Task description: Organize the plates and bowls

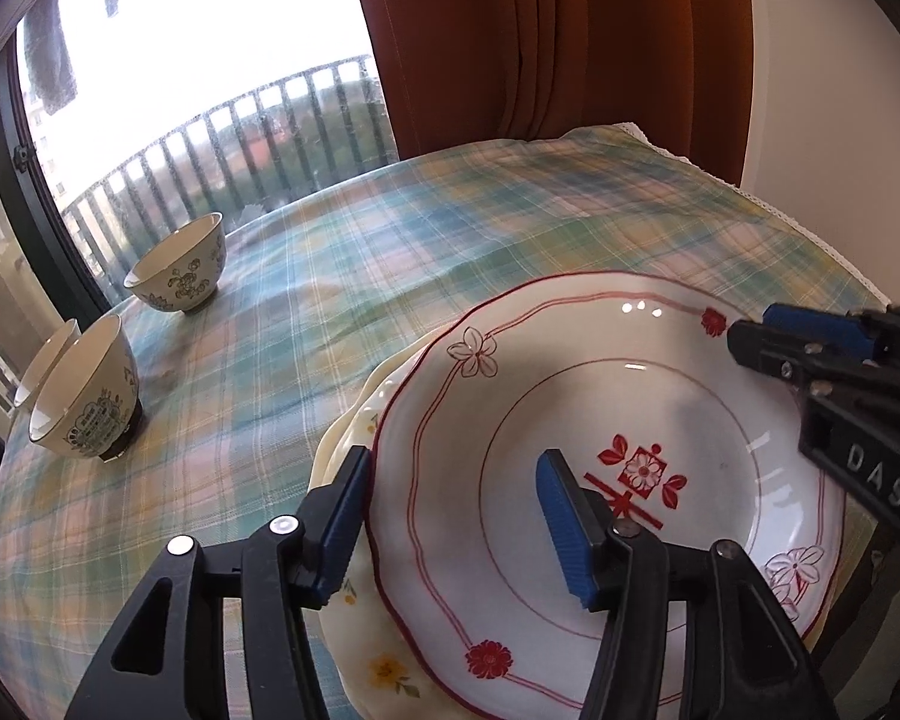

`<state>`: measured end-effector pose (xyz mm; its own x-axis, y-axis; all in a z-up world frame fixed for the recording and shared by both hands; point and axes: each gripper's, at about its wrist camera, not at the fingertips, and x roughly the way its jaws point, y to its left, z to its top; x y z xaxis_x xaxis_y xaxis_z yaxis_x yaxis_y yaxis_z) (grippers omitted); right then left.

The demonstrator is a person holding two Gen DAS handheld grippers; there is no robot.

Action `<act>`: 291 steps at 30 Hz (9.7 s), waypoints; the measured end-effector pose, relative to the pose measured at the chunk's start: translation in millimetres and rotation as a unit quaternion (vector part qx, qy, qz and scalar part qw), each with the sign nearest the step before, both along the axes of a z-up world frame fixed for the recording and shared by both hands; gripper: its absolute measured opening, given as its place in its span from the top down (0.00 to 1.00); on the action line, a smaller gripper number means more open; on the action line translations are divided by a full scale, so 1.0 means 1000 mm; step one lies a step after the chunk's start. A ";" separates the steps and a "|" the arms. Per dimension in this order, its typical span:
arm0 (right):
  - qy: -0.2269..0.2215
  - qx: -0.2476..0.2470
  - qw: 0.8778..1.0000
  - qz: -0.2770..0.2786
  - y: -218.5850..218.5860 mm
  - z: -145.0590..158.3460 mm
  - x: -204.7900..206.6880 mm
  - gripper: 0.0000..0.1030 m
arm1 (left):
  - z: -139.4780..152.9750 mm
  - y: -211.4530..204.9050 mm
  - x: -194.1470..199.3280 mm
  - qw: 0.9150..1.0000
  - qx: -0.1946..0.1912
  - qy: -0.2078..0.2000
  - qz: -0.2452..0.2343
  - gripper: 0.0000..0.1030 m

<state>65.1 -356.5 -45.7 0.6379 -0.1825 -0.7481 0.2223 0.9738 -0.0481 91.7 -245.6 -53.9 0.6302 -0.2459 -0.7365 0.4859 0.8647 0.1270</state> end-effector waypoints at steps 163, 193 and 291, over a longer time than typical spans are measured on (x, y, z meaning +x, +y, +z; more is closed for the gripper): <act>-0.016 0.067 0.995 0.072 0.210 0.001 0.029 0.80 | -0.004 0.193 0.014 0.986 -0.053 0.008 0.160 0.70; -0.040 0.037 0.996 0.065 0.231 0.005 0.020 0.21 | 0.003 0.209 0.003 0.988 -0.063 -0.009 0.142 0.17; 0.027 0.075 0.984 0.161 0.382 0.000 0.350 0.79 | 0.015 0.352 0.285 0.961 -0.070 0.029 0.266 0.57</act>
